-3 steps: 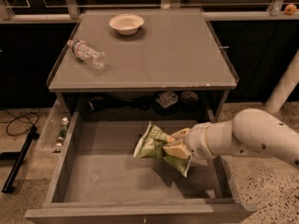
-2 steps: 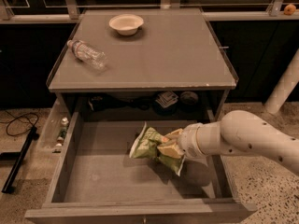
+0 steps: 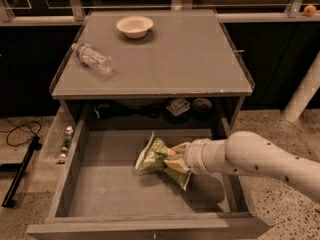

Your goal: Place green jalapeno chip bag into top drawer

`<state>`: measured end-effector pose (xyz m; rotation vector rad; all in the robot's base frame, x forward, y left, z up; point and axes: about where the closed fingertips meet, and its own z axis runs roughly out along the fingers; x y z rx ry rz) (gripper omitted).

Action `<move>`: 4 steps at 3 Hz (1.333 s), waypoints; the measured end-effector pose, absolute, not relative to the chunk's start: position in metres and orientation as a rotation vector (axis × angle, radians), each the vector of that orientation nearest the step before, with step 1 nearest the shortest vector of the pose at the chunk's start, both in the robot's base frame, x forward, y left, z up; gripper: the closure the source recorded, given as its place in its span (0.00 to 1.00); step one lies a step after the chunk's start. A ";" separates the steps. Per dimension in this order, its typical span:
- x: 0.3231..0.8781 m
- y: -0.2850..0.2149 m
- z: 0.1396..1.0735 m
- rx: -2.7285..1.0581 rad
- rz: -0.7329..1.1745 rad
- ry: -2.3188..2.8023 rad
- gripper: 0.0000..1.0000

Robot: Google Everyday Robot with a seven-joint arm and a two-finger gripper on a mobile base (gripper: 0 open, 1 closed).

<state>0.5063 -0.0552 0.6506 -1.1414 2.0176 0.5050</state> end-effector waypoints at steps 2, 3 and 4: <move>0.509 -0.060 0.634 -1.113 0.463 2.003 0.58; 0.509 -0.060 0.634 -1.113 0.463 2.003 0.34; 0.509 -0.060 0.634 -1.113 0.463 2.003 0.12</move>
Offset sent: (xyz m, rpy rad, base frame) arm 0.0012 -0.0038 -0.0147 -0.0035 -0.0263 -0.0218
